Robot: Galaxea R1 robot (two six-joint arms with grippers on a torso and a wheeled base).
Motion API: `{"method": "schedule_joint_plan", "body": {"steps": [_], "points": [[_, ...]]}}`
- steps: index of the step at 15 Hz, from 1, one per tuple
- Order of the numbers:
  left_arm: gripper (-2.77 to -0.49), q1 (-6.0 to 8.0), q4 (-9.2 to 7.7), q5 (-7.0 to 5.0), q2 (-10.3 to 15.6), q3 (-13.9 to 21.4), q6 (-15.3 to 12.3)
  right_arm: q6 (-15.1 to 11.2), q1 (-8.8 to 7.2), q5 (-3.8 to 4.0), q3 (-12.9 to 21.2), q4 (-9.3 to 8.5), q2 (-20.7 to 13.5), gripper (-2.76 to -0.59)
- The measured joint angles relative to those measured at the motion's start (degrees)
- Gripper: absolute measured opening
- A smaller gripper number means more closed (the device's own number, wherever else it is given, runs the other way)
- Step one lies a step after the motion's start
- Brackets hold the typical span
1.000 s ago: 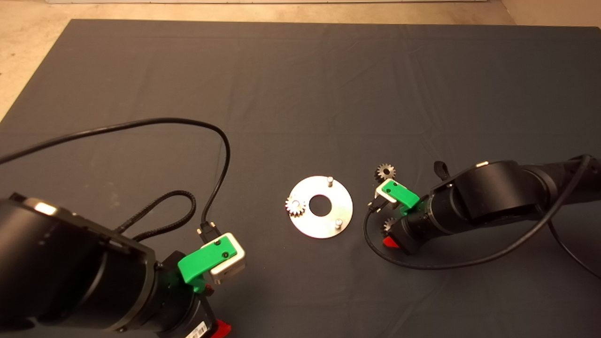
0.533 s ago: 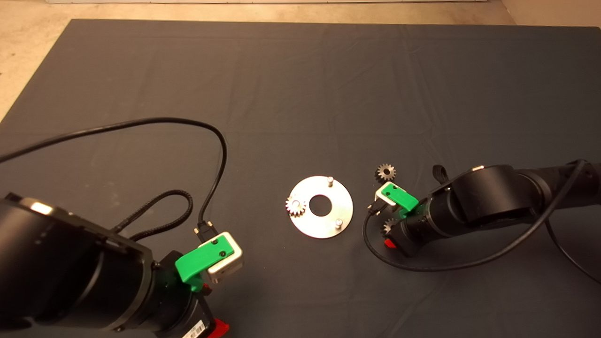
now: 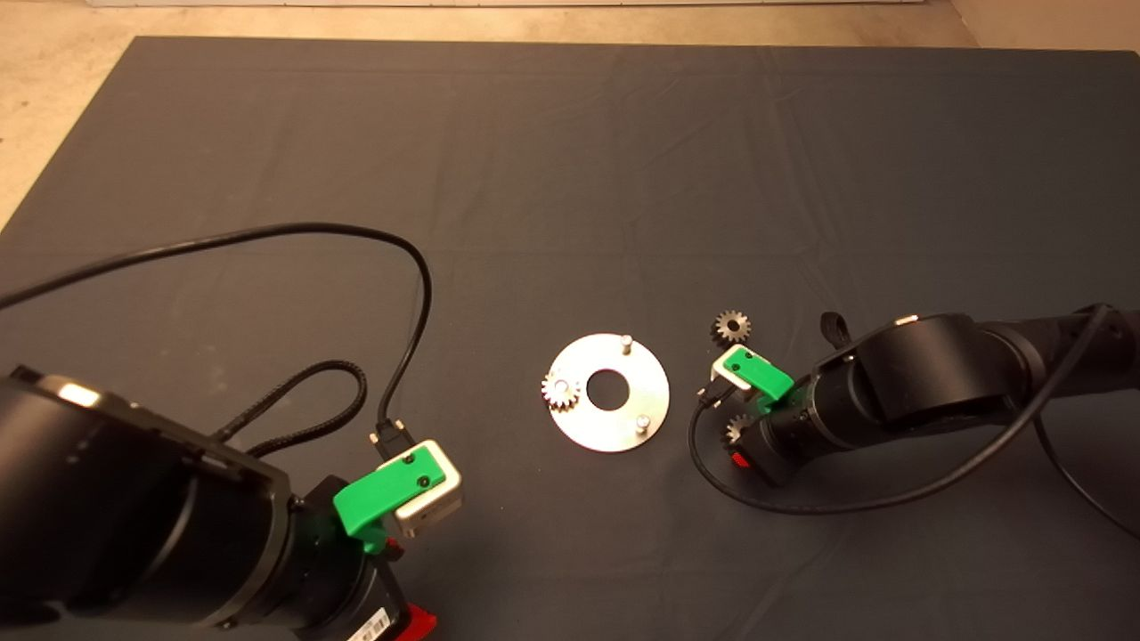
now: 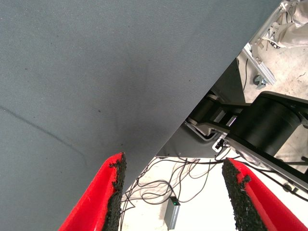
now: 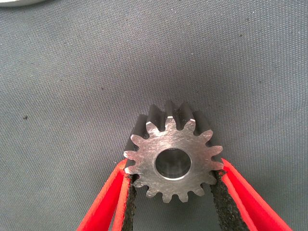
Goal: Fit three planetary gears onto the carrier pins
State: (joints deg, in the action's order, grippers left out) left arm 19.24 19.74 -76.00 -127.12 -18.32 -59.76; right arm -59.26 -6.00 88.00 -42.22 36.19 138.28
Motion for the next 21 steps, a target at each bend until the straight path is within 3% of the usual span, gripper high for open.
{"method": "schedule_joint_plan", "body": {"steps": [14,21], "points": [[-1.93,0.00,0.00,0.37,0.00,0.00,0.02,0.30,-0.01,0.04,0.10,0.02,0.01,-2.43],[-1.93,0.00,0.00,0.87,0.00,0.01,0.02,0.22,-0.12,-0.09,2.43,0.02,0.01,-2.47]]}}
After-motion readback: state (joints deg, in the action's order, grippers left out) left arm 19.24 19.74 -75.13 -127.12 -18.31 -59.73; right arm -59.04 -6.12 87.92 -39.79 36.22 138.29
